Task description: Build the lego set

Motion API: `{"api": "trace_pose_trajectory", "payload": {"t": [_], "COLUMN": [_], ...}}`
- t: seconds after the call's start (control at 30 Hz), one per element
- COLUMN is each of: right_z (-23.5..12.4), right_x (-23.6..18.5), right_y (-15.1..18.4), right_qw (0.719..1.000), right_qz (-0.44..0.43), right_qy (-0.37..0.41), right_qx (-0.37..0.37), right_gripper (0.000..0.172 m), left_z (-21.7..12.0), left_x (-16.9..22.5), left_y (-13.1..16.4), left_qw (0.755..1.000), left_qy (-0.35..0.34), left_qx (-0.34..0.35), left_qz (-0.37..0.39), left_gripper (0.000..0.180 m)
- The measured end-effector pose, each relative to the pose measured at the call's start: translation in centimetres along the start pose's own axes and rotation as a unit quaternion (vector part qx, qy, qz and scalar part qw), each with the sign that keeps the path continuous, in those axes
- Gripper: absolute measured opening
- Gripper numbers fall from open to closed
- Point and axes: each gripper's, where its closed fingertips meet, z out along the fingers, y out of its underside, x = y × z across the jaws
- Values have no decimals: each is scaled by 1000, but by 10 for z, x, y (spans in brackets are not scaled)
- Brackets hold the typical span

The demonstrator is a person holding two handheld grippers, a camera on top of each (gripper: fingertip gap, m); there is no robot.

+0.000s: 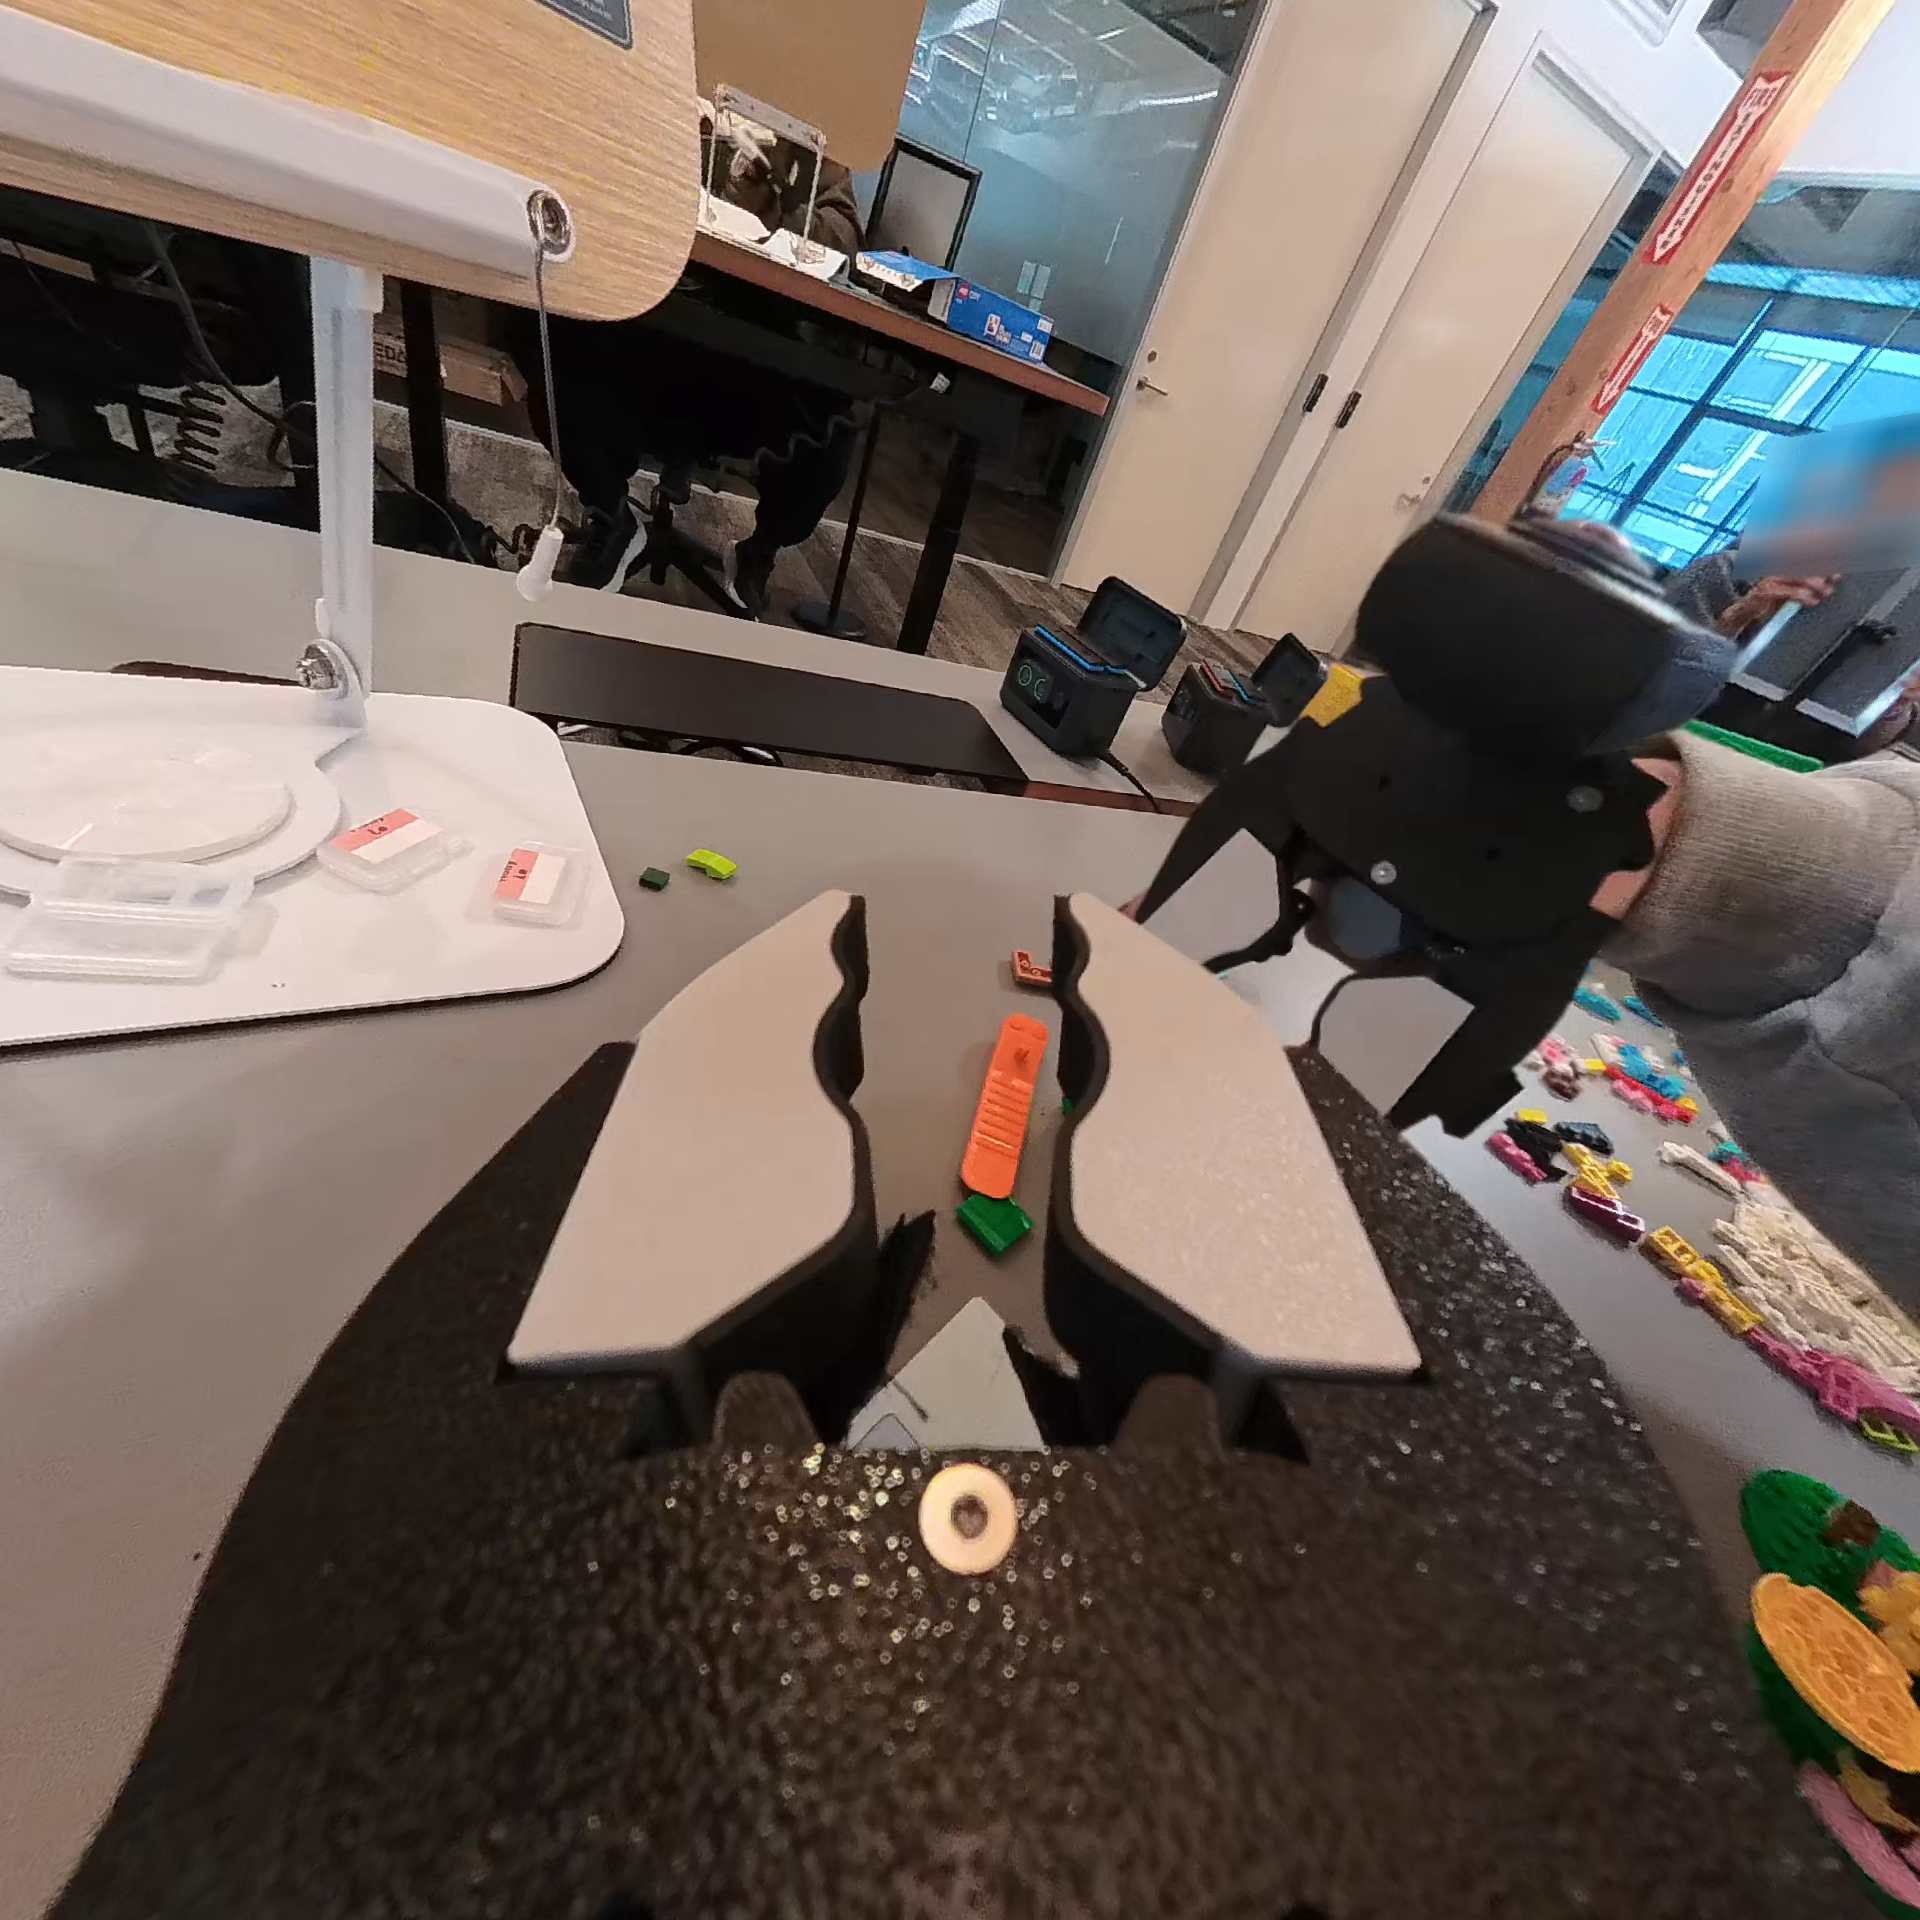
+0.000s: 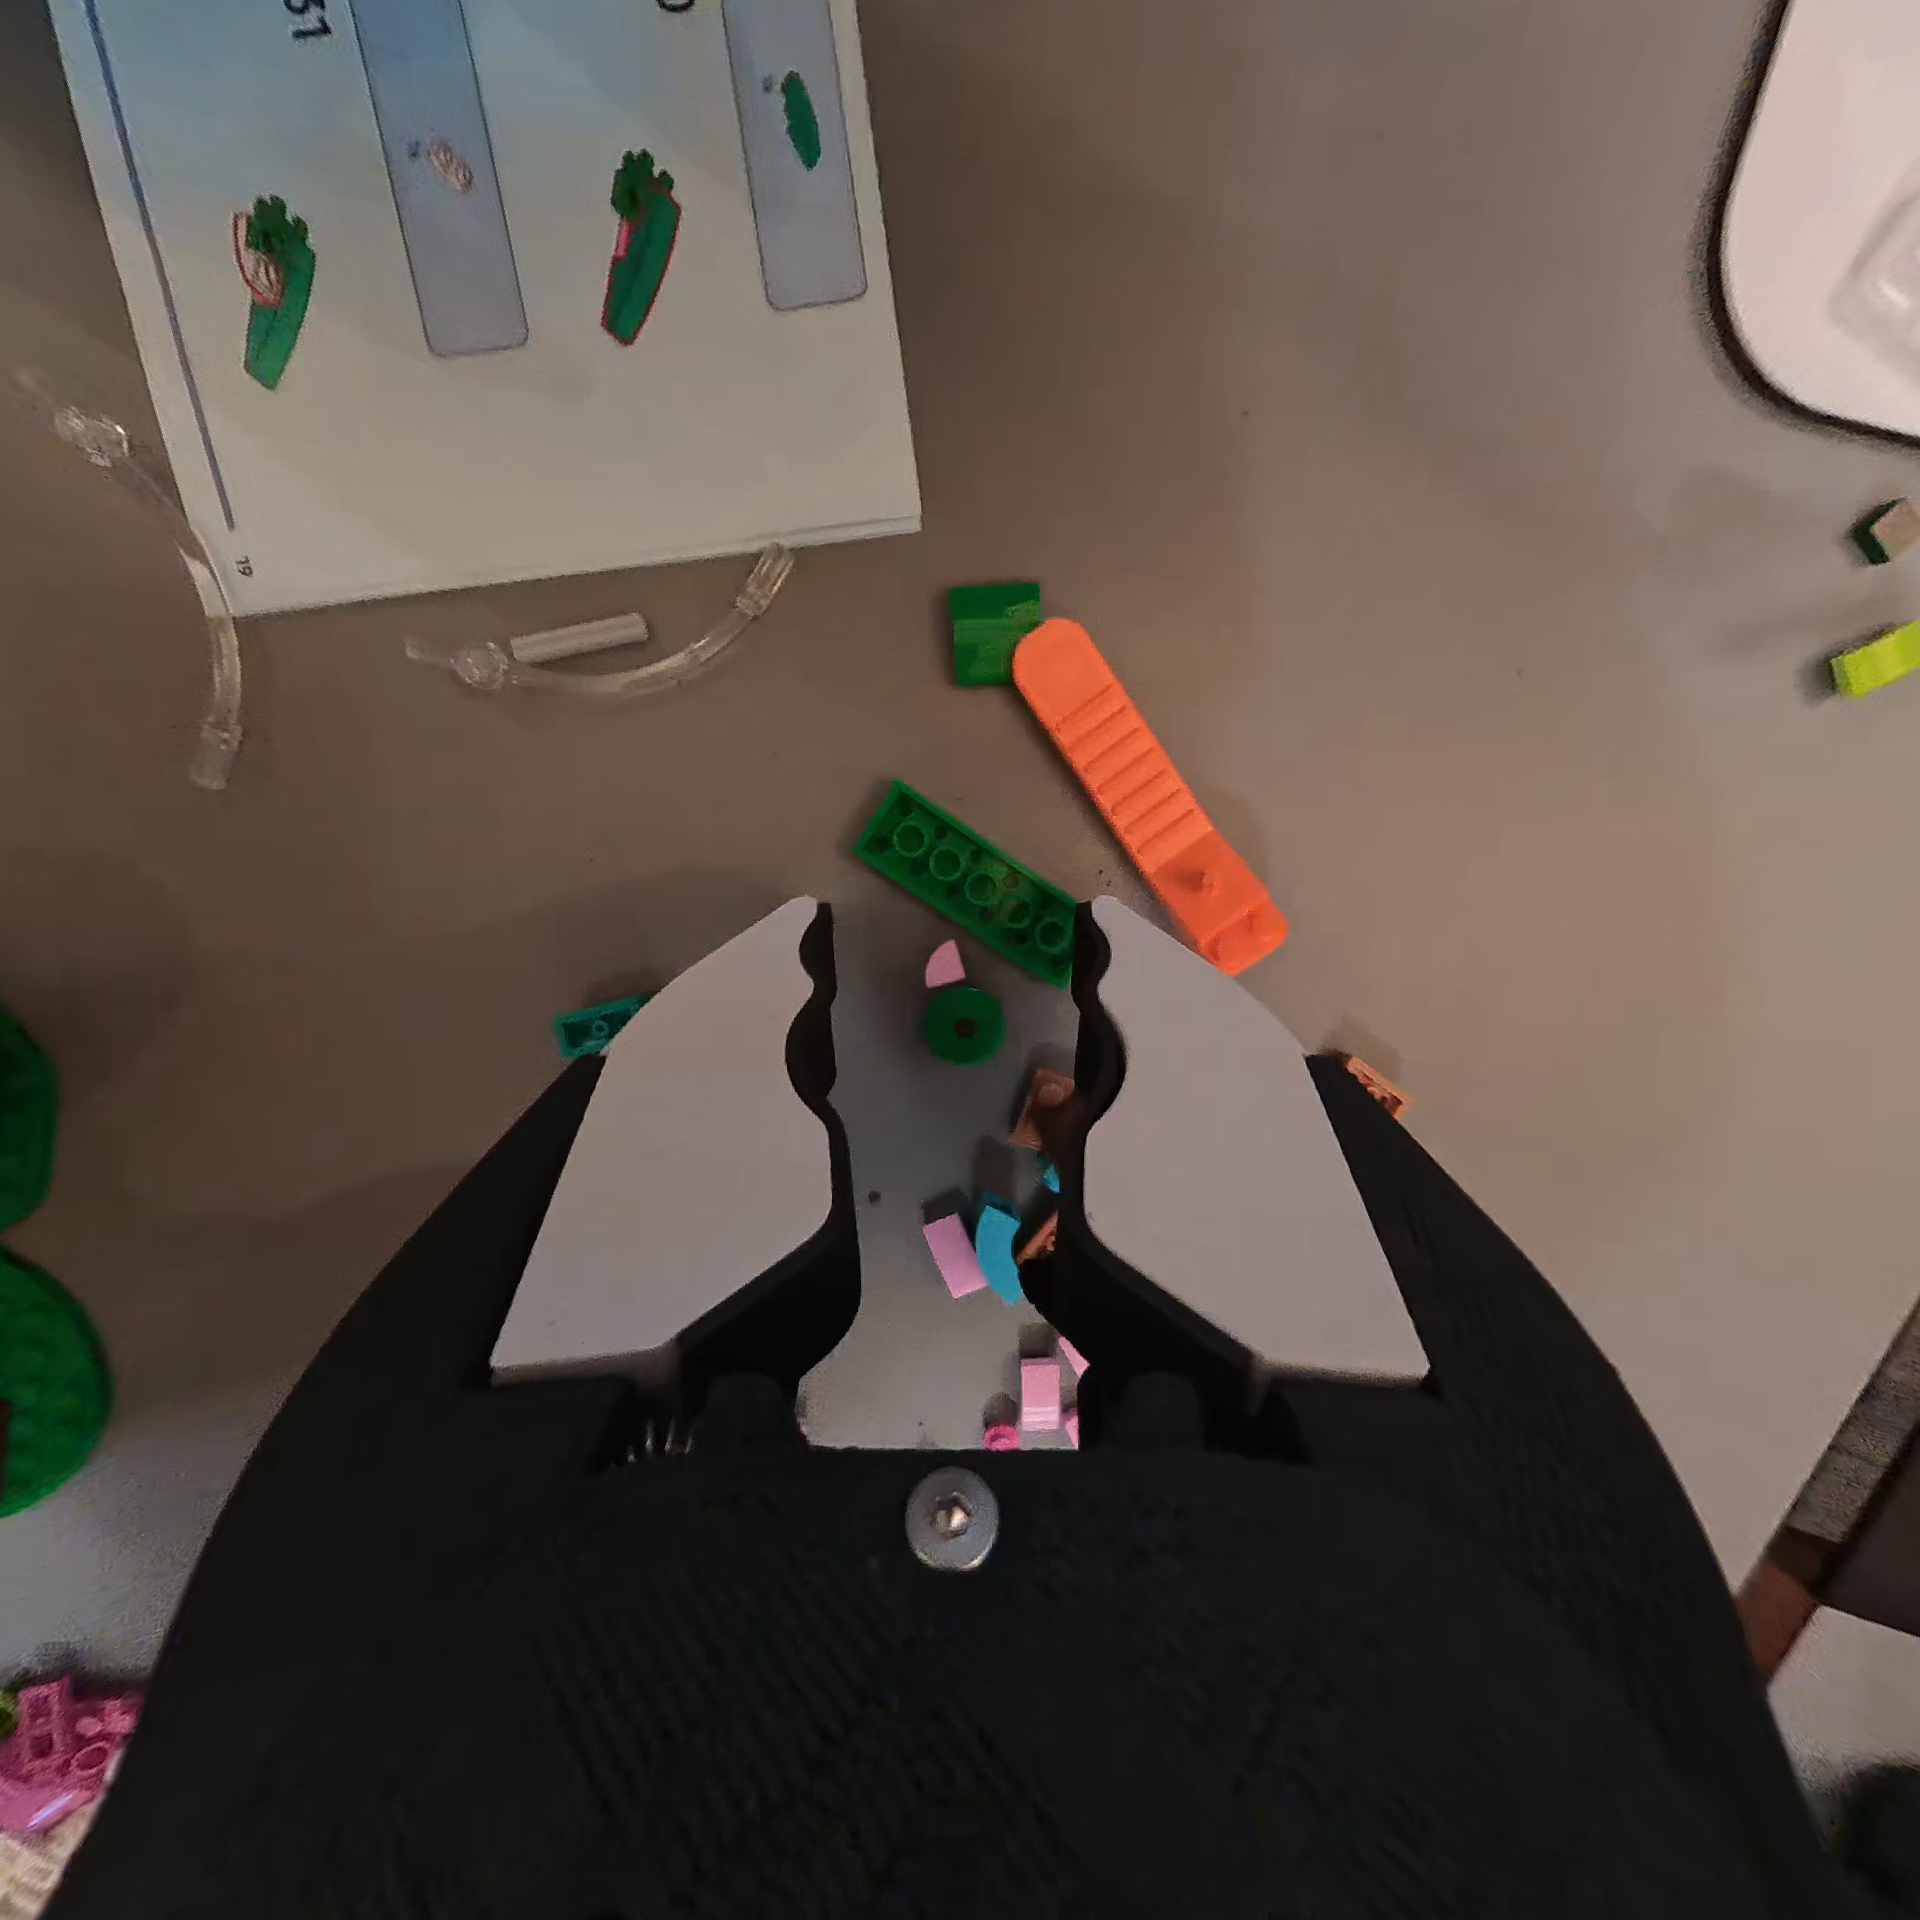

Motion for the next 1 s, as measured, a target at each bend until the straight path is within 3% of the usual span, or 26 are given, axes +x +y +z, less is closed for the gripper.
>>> {"api": "trace_pose_trajectory", "payload": {"t": [0.33,0.43,0.67,0.87,1.0], "right_z": [11,12,7,-44,-110], "right_x": [1,-6,-5,-12,-44], "right_y": [-2,-1,-3,7,53], "right_qw": [998,996,997,998,989], "right_qz": [-27,-24,-20,5,57], "right_qy": [-6,-38,-21,63,135], "right_qx": [-59,-77,-67,-9,4], "right_gripper": [40,21,17,16,16], "left_z": [0,0,-2,0,-1], "left_x": [1,1,-2,1,4], "left_y": [0,0,-2,2,-1], "left_qw": [1000,1000,1000,1000,1000], "left_qy": [3,3,-1,4,8], "left_qx": [0,-1,6,-2,4], "left_qz": [-1,0,5,4,3], "left_gripper": [33,32,25,25,25]}}
